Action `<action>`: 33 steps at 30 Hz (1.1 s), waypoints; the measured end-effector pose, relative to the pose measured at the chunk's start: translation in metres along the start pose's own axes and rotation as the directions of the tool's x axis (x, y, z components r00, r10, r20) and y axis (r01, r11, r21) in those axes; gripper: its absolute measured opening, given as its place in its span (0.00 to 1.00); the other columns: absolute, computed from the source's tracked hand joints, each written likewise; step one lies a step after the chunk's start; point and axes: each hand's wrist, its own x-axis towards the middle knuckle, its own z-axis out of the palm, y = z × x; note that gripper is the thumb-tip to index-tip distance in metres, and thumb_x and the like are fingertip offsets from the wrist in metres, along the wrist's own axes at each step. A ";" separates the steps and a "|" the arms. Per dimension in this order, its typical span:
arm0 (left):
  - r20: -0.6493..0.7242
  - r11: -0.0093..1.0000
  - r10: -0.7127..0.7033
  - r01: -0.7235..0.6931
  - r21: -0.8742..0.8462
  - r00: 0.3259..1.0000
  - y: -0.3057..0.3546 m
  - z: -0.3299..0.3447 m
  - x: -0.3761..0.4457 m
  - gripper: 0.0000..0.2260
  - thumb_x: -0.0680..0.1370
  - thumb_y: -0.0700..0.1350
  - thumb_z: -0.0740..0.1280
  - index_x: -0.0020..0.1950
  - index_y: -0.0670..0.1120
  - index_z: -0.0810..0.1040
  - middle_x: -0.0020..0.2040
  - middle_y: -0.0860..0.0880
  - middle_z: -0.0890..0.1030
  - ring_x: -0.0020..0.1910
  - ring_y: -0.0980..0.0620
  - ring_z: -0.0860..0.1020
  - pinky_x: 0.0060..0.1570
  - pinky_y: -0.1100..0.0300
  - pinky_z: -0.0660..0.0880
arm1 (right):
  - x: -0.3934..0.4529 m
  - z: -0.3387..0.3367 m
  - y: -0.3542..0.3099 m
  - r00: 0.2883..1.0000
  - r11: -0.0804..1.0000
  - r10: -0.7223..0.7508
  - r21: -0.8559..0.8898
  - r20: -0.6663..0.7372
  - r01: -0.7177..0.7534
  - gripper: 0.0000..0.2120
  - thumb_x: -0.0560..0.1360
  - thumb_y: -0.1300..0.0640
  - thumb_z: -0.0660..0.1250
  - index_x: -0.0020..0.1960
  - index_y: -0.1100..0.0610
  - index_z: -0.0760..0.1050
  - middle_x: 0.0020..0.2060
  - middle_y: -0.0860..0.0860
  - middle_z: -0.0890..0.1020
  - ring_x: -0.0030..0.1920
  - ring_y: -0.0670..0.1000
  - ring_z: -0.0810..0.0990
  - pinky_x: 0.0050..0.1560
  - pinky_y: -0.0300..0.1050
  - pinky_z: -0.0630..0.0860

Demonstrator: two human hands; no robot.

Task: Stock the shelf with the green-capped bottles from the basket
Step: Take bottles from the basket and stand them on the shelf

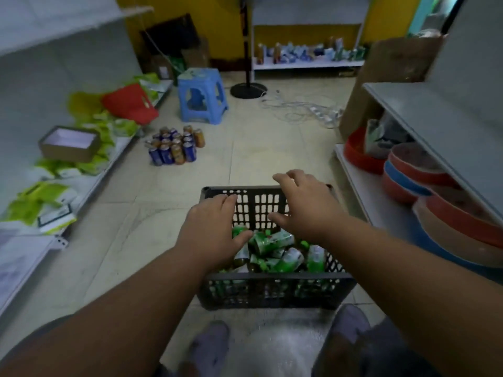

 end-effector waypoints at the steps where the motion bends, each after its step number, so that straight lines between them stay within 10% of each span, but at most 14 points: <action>1: 0.031 1.000 -0.026 0.026 0.003 0.999 -0.012 0.013 0.001 0.38 0.75 0.69 0.62 0.78 0.48 0.61 0.72 0.48 0.71 0.69 0.47 0.70 0.67 0.50 0.68 | 0.010 0.014 -0.005 0.999 1.000 -0.024 0.010 0.021 0.024 0.39 0.72 0.37 0.69 0.76 0.49 0.59 0.71 0.54 0.67 0.69 0.57 0.68 0.68 0.55 0.68; 9: 0.198 0.996 -0.081 0.084 -0.010 0.977 -0.092 0.136 0.035 0.36 0.73 0.65 0.68 0.76 0.47 0.66 0.71 0.41 0.71 0.68 0.41 0.71 0.65 0.47 0.69 | 0.075 0.173 -0.022 0.947 0.994 -0.074 0.099 0.311 0.044 0.36 0.73 0.39 0.70 0.75 0.49 0.61 0.68 0.52 0.70 0.67 0.54 0.70 0.66 0.53 0.71; 17: 0.297 0.984 -0.126 0.080 0.161 0.947 -0.125 0.228 0.067 0.50 0.74 0.74 0.46 0.79 0.38 0.35 0.79 0.35 0.35 0.78 0.38 0.34 0.77 0.43 0.43 | 0.132 0.284 -0.025 0.833 0.977 -0.064 0.204 0.550 -0.059 0.34 0.72 0.43 0.73 0.73 0.51 0.66 0.64 0.54 0.73 0.65 0.56 0.71 0.63 0.51 0.73; 24: 0.247 0.995 -0.065 0.044 0.090 0.967 -0.135 0.235 0.064 0.49 0.75 0.71 0.52 0.78 0.39 0.32 0.78 0.34 0.34 0.78 0.38 0.35 0.78 0.45 0.42 | 0.144 0.323 0.011 0.862 0.993 0.000 0.104 0.507 -0.061 0.34 0.72 0.47 0.74 0.74 0.53 0.65 0.68 0.55 0.70 0.69 0.57 0.68 0.68 0.54 0.68; 29: 0.216 0.996 -0.086 0.087 0.009 0.972 -0.137 0.236 0.065 0.50 0.73 0.69 0.60 0.80 0.40 0.41 0.80 0.36 0.40 0.80 0.39 0.41 0.73 0.45 0.48 | 0.155 0.336 0.044 0.745 0.994 0.033 -0.102 0.667 0.047 0.44 0.67 0.41 0.76 0.76 0.55 0.61 0.72 0.57 0.68 0.71 0.60 0.67 0.70 0.58 0.65; 33: 0.207 0.995 -0.091 0.099 -0.025 0.974 -0.138 0.237 0.064 0.51 0.71 0.67 0.63 0.81 0.40 0.44 0.81 0.38 0.41 0.80 0.41 0.42 0.68 0.46 0.51 | 0.153 0.350 0.047 0.704 0.964 0.043 -0.213 0.709 0.156 0.32 0.71 0.49 0.73 0.71 0.54 0.67 0.67 0.57 0.72 0.68 0.60 0.69 0.68 0.59 0.67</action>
